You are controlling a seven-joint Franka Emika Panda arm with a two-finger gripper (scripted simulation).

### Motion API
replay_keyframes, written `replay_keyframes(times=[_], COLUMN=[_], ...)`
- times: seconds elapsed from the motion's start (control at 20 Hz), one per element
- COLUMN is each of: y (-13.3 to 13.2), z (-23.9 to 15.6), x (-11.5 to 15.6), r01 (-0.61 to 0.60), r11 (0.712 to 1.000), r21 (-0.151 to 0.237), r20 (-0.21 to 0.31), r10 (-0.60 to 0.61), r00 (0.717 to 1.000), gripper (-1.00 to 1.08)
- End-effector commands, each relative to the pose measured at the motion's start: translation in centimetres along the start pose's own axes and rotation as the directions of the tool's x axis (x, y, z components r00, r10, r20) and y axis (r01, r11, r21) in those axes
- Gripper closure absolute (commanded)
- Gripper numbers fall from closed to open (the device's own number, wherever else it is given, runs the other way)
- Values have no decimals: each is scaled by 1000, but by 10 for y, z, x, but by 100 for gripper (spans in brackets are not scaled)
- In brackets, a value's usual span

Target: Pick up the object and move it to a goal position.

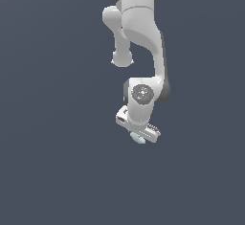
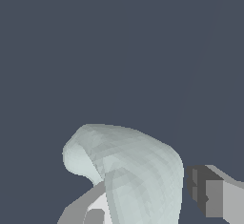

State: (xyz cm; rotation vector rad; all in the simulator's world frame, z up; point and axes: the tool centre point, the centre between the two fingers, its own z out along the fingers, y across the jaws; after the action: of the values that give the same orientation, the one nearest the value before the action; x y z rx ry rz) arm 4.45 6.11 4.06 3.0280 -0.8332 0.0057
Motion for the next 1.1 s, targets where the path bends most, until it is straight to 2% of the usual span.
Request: replay_keyframes(times=[0.0,0.5,1.05], y=[-3,7,38], z=[2,-10,-54], x=[-3,-8,-41], r01=[5,0,1], r11=[1000,1000,1000], r21=[0,0,1], r20=[4,0,2], r10=[-5,0,-1], r00=[1000,1000,1000], gripper=[108,108,108])
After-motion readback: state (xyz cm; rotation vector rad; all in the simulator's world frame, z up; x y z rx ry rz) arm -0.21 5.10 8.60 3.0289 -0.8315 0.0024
